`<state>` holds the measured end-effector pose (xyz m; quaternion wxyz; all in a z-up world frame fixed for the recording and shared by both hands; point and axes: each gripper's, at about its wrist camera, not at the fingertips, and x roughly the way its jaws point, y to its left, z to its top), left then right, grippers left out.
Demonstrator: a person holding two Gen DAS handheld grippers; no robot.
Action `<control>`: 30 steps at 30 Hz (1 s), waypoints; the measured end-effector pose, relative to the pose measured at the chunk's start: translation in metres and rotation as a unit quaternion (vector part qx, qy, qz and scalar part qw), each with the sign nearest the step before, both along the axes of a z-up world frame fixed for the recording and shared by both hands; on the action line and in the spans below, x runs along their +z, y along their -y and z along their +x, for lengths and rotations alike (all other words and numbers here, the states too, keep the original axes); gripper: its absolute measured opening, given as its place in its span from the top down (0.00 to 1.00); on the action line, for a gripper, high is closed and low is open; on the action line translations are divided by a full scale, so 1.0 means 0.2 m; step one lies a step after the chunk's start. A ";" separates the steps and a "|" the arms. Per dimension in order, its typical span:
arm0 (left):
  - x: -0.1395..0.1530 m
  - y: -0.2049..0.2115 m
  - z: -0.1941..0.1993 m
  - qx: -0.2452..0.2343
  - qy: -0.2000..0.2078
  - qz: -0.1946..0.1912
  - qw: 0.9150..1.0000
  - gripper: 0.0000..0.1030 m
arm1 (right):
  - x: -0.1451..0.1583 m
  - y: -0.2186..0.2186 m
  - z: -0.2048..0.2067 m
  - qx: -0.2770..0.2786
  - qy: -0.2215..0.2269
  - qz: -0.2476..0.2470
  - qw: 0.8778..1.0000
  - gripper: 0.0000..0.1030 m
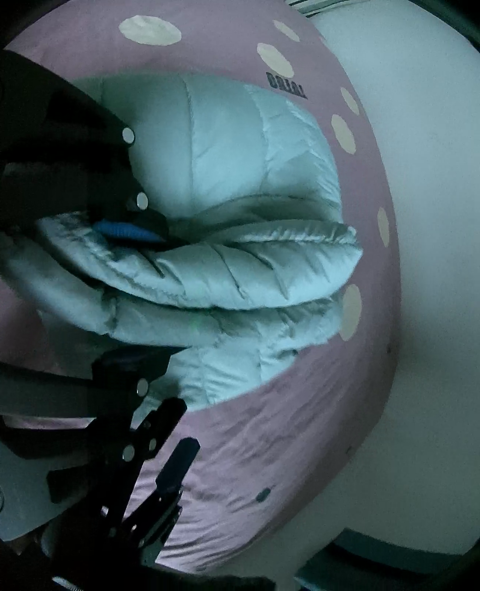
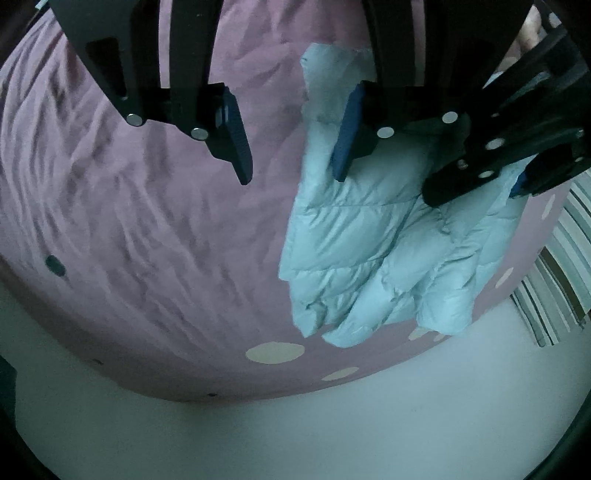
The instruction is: Fold large clothes
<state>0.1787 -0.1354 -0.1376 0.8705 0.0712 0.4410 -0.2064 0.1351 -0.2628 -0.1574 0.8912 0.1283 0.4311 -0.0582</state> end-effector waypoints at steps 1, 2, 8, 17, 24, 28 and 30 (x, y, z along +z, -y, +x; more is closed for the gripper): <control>0.02 0.00 -0.01 -0.002 0.002 -0.004 1.000 0.50 | 0.00 0.01 -0.01 -0.002 0.000 0.000 1.000 0.56; 0.04 -0.01 -0.03 -0.005 0.003 -0.009 1.000 0.49 | 0.01 0.01 -0.02 -0.004 0.001 -0.001 1.000 0.56; 0.24 -0.07 -0.17 -0.023 0.028 -0.043 0.998 0.35 | 0.07 0.04 -0.06 -0.015 0.008 -0.002 1.000 0.55; 0.42 -0.51 -0.17 0.064 0.091 -0.049 0.993 0.22 | 0.22 -0.06 -0.06 0.001 0.033 0.002 0.999 0.48; 0.28 -0.94 -0.01 0.167 0.062 -0.055 0.983 0.21 | 0.28 -0.23 0.05 0.038 0.041 0.014 0.998 0.43; 0.18 -1.04 0.04 0.189 0.046 -0.053 0.980 0.21 | 0.30 -0.35 0.13 0.060 0.043 0.016 0.997 0.34; 0.15 -1.08 0.04 0.191 0.040 -0.054 0.979 0.21 | 0.30 -0.41 0.19 0.062 0.043 0.007 0.997 0.31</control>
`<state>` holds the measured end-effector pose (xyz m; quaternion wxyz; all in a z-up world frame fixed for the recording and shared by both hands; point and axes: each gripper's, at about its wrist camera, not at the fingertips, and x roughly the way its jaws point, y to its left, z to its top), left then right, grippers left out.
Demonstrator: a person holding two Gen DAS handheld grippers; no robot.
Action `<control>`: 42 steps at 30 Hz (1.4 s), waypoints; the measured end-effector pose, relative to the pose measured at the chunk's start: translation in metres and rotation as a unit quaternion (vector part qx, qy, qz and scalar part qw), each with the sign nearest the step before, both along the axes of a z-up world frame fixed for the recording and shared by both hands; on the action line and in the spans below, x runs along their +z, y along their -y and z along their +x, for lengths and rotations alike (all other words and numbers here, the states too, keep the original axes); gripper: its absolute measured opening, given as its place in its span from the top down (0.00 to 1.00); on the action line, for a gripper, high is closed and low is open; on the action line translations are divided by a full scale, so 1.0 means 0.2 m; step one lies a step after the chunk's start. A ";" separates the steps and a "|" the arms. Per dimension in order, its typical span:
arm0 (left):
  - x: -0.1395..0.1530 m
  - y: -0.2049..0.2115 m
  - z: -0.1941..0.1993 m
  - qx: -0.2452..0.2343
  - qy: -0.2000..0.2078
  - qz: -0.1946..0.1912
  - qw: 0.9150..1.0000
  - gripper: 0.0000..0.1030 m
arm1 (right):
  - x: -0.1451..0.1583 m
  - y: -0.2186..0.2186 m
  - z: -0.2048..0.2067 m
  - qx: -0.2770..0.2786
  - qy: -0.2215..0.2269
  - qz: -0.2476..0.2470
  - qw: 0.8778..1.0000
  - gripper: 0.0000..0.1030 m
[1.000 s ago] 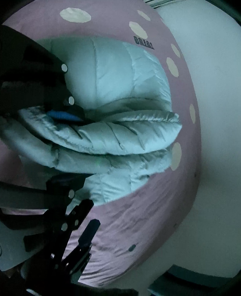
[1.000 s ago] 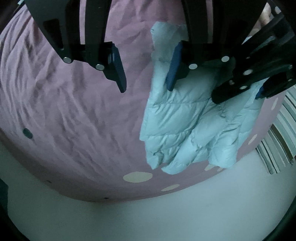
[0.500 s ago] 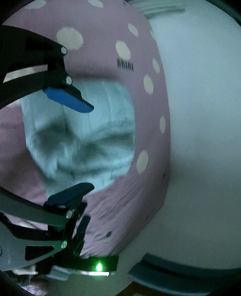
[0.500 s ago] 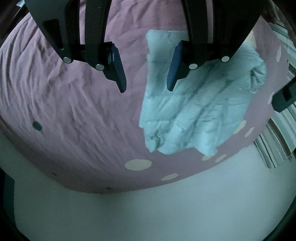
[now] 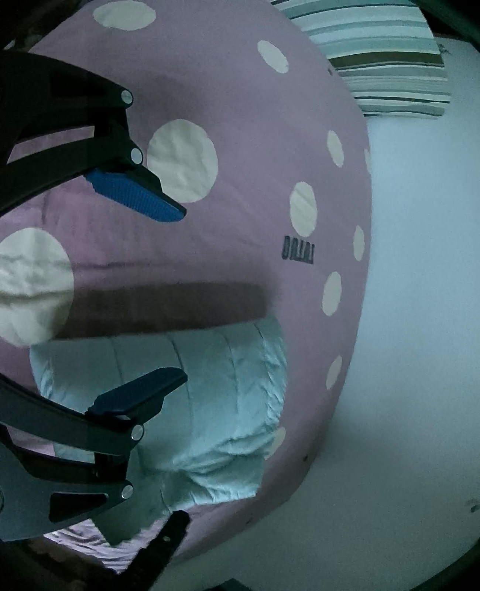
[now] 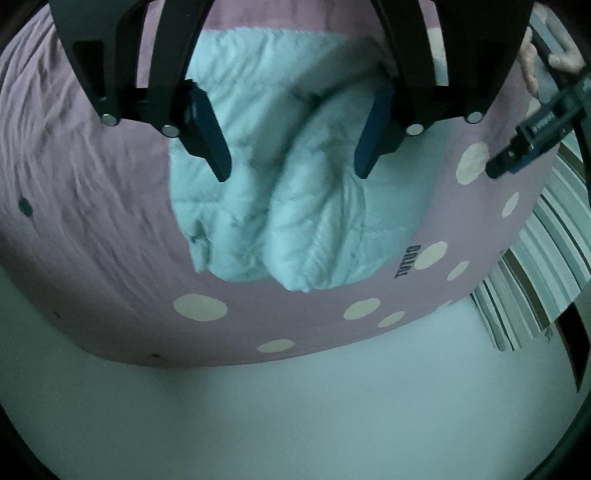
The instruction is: Fold large clothes
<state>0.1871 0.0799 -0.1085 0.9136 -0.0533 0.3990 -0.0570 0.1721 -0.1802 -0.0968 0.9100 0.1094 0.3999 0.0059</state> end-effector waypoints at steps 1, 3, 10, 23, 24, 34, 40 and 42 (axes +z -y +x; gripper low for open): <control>-0.02 -0.01 0.01 -0.001 -0.003 -0.002 1.000 0.21 | 0.00 -0.02 0.02 0.000 -0.002 -0.004 1.000 0.31; -0.04 -0.02 0.02 -0.004 -0.007 -0.007 1.000 0.21 | -0.04 -0.06 0.07 -0.002 -0.018 -0.013 1.000 0.31; -0.11 0.00 0.05 -0.021 -0.018 -0.016 0.999 0.21 | -0.16 -0.08 0.12 -0.016 -0.057 -0.018 0.998 0.33; -0.06 0.21 0.08 -0.091 -0.005 -0.057 0.994 0.21 | 0.00 0.09 0.04 -0.009 -0.021 0.020 1.000 0.93; -0.07 0.25 0.09 -0.098 -0.009 -0.053 0.994 0.21 | -0.02 0.12 0.03 -0.014 -0.025 0.022 0.999 0.93; -0.31 0.51 0.19 -0.126 -0.077 0.005 0.989 0.20 | -0.41 0.31 0.12 -0.030 -0.092 0.062 0.993 0.89; -0.43 0.54 0.21 -0.131 -0.090 0.024 0.987 0.20 | -0.50 0.31 0.13 -0.024 -0.092 0.056 0.994 0.90; -0.44 0.53 0.22 -0.129 -0.095 0.015 0.987 0.20 | -0.50 0.32 0.13 -0.025 -0.091 0.062 0.994 0.90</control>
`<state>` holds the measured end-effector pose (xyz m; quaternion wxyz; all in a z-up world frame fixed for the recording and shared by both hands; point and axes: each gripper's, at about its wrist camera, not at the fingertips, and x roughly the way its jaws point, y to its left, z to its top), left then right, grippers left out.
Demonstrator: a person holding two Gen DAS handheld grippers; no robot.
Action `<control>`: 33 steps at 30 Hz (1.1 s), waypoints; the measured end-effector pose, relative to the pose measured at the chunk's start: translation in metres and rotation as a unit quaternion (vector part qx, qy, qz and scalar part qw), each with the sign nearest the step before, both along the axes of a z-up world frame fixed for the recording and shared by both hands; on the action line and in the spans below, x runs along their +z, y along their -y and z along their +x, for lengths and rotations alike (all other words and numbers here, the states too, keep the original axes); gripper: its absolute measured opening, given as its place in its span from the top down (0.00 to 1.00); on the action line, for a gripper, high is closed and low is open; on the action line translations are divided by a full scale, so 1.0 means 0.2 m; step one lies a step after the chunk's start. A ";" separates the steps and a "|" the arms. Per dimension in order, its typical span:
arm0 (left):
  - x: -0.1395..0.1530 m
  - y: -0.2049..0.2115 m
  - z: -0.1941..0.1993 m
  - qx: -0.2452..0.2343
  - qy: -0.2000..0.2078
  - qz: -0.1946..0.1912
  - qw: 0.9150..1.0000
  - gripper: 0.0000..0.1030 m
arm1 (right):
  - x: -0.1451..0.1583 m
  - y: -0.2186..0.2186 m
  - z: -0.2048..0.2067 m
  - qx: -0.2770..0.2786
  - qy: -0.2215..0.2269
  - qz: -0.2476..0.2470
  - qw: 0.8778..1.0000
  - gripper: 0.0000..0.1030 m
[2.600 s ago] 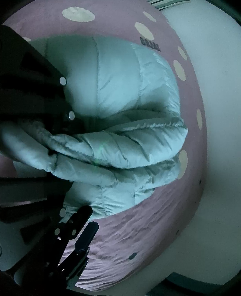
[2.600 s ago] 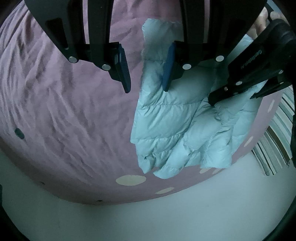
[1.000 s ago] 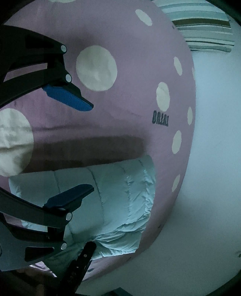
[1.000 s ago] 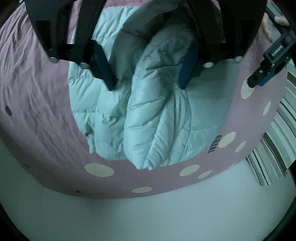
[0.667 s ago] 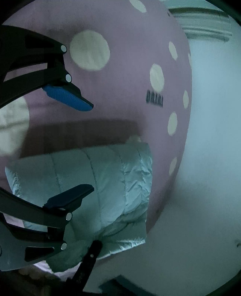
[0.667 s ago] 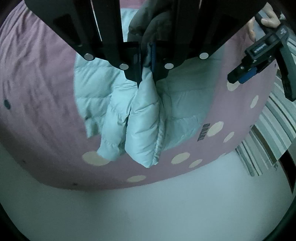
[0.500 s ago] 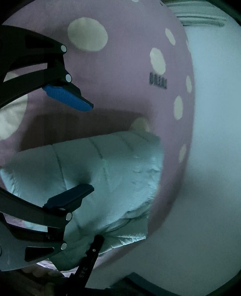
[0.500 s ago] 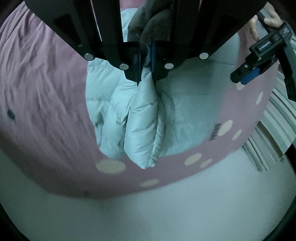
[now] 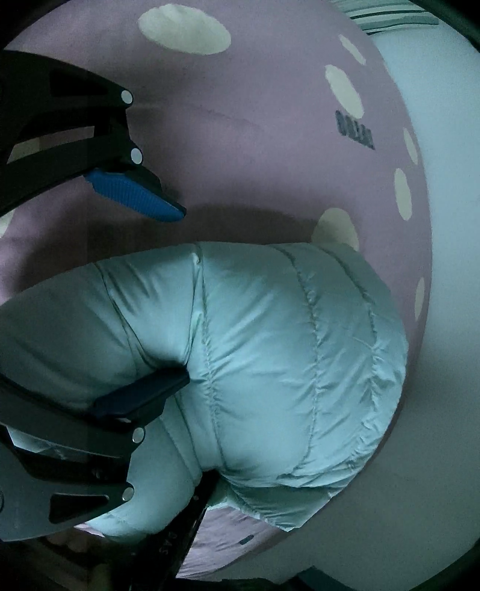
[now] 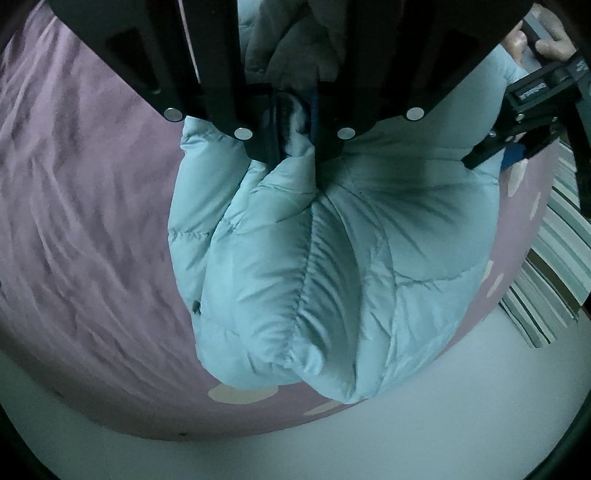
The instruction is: Fold large clothes
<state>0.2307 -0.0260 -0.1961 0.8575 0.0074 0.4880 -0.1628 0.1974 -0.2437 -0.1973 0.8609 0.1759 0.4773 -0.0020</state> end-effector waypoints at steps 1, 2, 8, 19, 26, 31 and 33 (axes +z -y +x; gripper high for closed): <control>0.01 -0.01 0.00 0.000 0.002 -0.003 1.000 0.20 | 0.01 0.00 0.00 0.001 0.000 0.002 1.000 0.89; 0.03 -0.01 -0.01 -0.001 0.006 -0.004 1.000 0.22 | 0.02 0.01 0.00 0.002 0.002 0.003 1.000 0.88; 0.18 -0.07 -0.09 0.017 0.038 -0.019 0.999 0.24 | 0.14 0.03 -0.07 -0.003 0.017 -0.007 1.000 0.78; 0.27 -0.09 -0.22 0.004 0.062 -0.019 0.998 0.24 | 0.42 -0.09 -0.36 0.021 0.088 -0.038 0.995 0.75; 0.13 -0.05 -0.19 0.002 0.025 -0.019 1.000 0.23 | 0.19 -0.14 -0.32 0.043 0.027 -0.054 0.997 0.75; 0.04 0.00 -0.17 -0.003 0.019 0.006 1.000 0.23 | 0.04 -0.12 -0.28 0.039 0.010 -0.065 0.997 0.77; 0.01 0.03 -0.17 -0.006 0.027 0.022 0.999 0.23 | 0.03 -0.13 -0.27 0.039 0.008 -0.070 0.997 0.77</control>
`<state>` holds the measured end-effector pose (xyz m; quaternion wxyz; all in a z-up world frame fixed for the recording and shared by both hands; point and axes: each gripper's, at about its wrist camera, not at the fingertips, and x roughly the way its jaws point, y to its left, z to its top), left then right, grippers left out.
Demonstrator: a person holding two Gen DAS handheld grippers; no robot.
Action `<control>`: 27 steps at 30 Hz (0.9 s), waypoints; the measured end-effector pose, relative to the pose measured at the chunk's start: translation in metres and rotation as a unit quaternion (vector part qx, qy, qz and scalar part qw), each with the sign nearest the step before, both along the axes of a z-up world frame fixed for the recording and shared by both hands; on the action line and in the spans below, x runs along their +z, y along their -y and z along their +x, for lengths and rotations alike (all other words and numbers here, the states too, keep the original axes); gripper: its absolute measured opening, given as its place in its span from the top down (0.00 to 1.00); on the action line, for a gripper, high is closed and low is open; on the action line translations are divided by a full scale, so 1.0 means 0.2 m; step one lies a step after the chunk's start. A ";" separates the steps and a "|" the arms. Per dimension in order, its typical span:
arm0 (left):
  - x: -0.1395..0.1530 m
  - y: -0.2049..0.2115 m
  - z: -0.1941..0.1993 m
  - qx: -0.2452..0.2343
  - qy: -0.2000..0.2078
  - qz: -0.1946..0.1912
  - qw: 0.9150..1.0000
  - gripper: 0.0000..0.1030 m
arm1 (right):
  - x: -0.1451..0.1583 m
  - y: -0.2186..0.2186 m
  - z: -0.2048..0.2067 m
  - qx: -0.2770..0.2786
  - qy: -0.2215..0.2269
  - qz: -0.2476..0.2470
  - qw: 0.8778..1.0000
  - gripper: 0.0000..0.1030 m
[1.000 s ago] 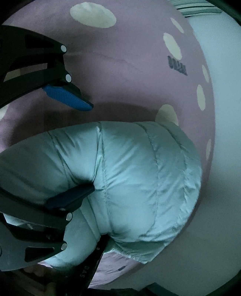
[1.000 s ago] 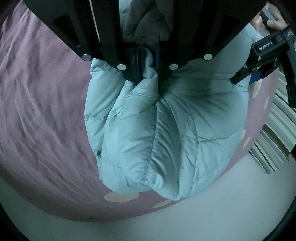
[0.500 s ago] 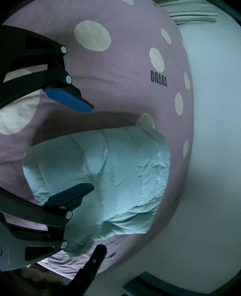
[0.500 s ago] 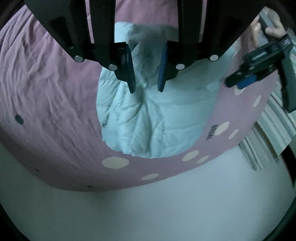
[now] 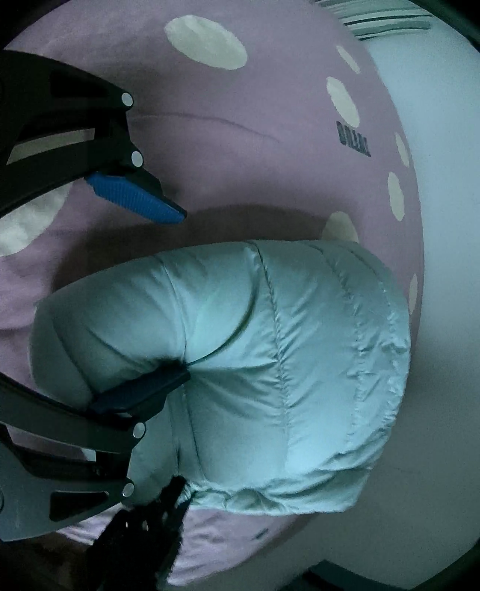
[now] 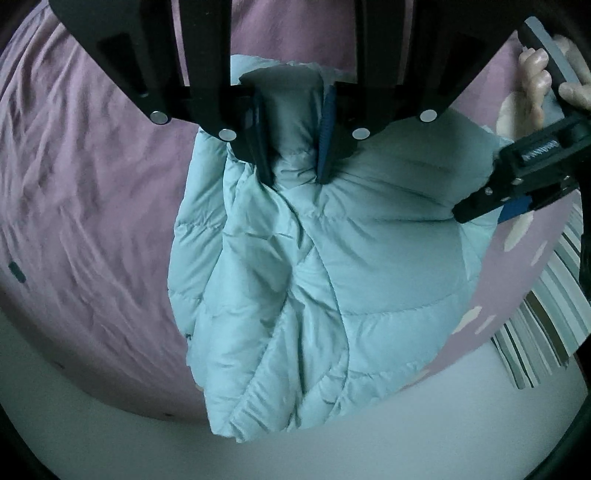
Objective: Fold large clothes
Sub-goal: 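Fold the held jacket end over the bundle with the right gripper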
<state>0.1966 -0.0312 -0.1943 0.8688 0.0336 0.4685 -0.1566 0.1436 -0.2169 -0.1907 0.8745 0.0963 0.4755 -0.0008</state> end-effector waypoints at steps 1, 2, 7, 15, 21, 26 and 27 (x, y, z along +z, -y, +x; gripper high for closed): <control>-0.01 0.00 0.00 0.000 0.000 0.002 1.000 0.23 | -0.01 0.00 0.00 -0.001 0.000 0.002 1.000 0.77; -0.03 0.00 0.01 0.000 -0.001 -0.002 1.000 0.23 | -0.01 0.01 0.01 -0.003 0.000 0.006 1.000 0.77; -0.07 -0.02 0.04 0.004 -0.022 -0.021 1.000 0.23 | -0.02 -0.01 0.02 -0.007 0.003 0.012 1.000 0.77; -0.07 -0.03 0.05 0.008 -0.017 -0.021 1.000 0.23 | 0.00 0.03 -0.01 -0.006 0.007 0.016 1.000 0.77; -0.04 -0.02 -0.02 0.010 -0.014 -0.022 1.000 0.23 | 0.01 0.04 -0.03 -0.009 0.009 0.021 1.000 0.75; -0.01 -0.02 -0.04 0.009 -0.010 -0.018 1.000 0.23 | 0.03 0.04 -0.04 -0.014 0.011 0.023 1.000 0.75; 0.00 -0.02 -0.04 0.009 -0.009 -0.018 1.000 0.23 | 0.03 0.04 -0.05 -0.014 0.011 0.022 1.000 0.75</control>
